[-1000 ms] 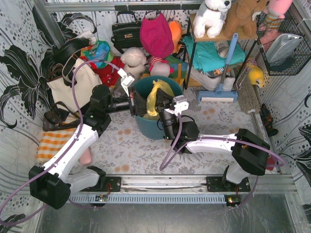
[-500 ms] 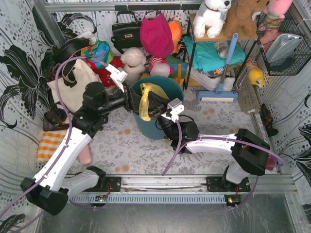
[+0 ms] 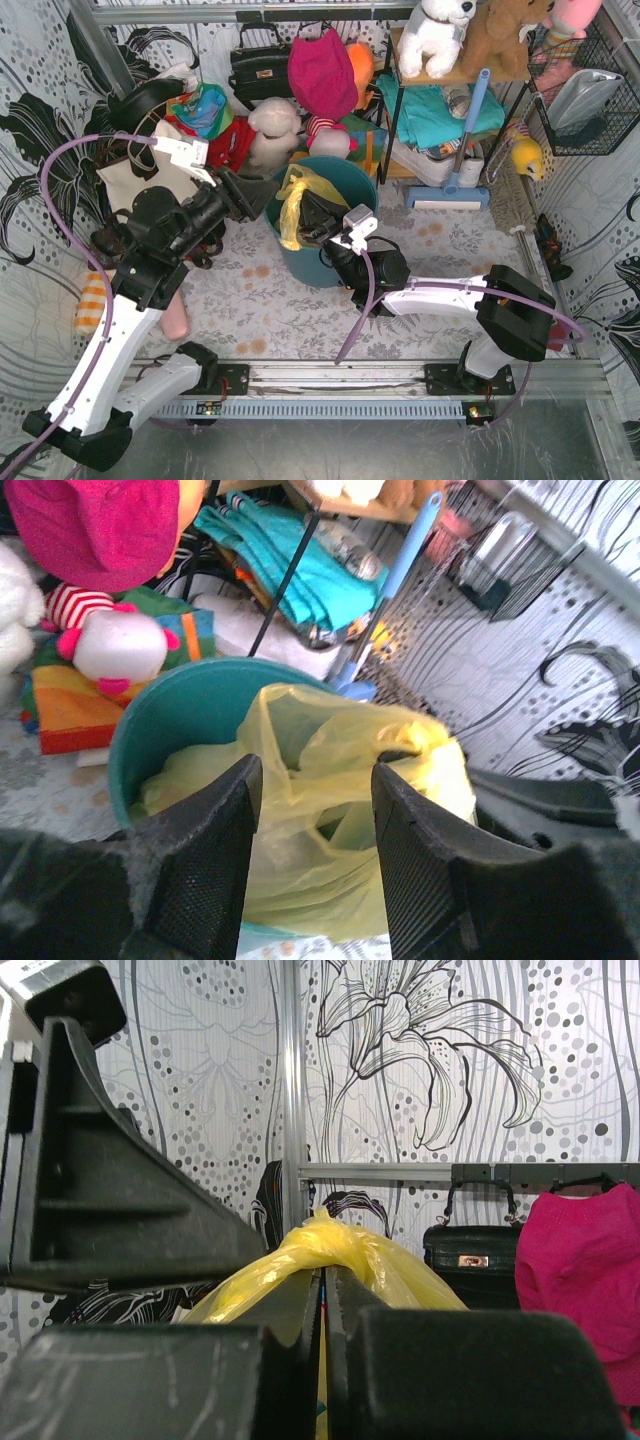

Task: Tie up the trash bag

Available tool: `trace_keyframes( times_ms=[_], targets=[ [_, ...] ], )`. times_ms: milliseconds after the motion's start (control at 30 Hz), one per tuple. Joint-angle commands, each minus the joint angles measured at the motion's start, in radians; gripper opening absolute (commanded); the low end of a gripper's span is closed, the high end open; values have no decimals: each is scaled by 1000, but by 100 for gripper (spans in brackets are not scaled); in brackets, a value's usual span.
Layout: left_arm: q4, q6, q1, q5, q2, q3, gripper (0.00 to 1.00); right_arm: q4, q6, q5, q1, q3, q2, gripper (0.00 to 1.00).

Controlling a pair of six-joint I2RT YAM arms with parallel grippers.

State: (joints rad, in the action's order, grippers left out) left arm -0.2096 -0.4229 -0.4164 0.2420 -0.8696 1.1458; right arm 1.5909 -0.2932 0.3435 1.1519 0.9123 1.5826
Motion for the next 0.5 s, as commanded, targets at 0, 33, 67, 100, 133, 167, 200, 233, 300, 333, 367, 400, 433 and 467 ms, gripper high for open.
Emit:
trace_keyframes(
  times_ms=[0, 33, 67, 100, 133, 167, 200, 233, 300, 333, 367, 400, 433, 467],
  targets=[
    [133, -186, -2, -22, -25, 5, 57, 107, 26, -17, 5, 7, -7, 0],
    [149, -207, -2, -20, -31, 0, 57, 107, 26, -17, 4, 7, -7, 0],
    [171, -222, -2, -13, -34, -8, 57, 107, 26, -16, 4, 7, -7, 0],
    [192, -233, -2, -5, -37, -16, 58, 107, 27, -14, 4, 7, -8, 0],
    [213, -241, -1, 5, -38, -23, 59, 107, 28, -13, 4, 6, -8, 0],
    [232, -246, -2, 17, -41, -26, 59, 107, 27, -11, 3, 7, -9, 0],
    [247, -249, -2, 28, -43, -26, 59, 107, 27, -7, 3, 7, -9, 0],
    [262, -250, -2, 39, -46, -27, 60, 107, 26, -5, 4, 8, -9, 0],
    [291, -251, -2, 64, -51, -31, 61, 107, 26, -2, 5, 9, -8, 0],
    [297, -251, -2, 71, -54, -32, 61, 107, 26, 0, 5, 10, -7, 0],
    [302, -251, -2, 77, -60, -33, 61, 107, 26, -1, 5, 11, -6, 0],
    [305, -249, -2, 84, -66, -34, 61, 107, 26, 0, 3, 12, -5, 0],
    [304, -248, -2, 90, -72, -34, 62, 107, 28, 1, 4, 13, -5, 0],
    [303, -248, -2, 96, -79, -34, 61, 107, 29, 3, 4, 14, -3, 0]
  ],
)
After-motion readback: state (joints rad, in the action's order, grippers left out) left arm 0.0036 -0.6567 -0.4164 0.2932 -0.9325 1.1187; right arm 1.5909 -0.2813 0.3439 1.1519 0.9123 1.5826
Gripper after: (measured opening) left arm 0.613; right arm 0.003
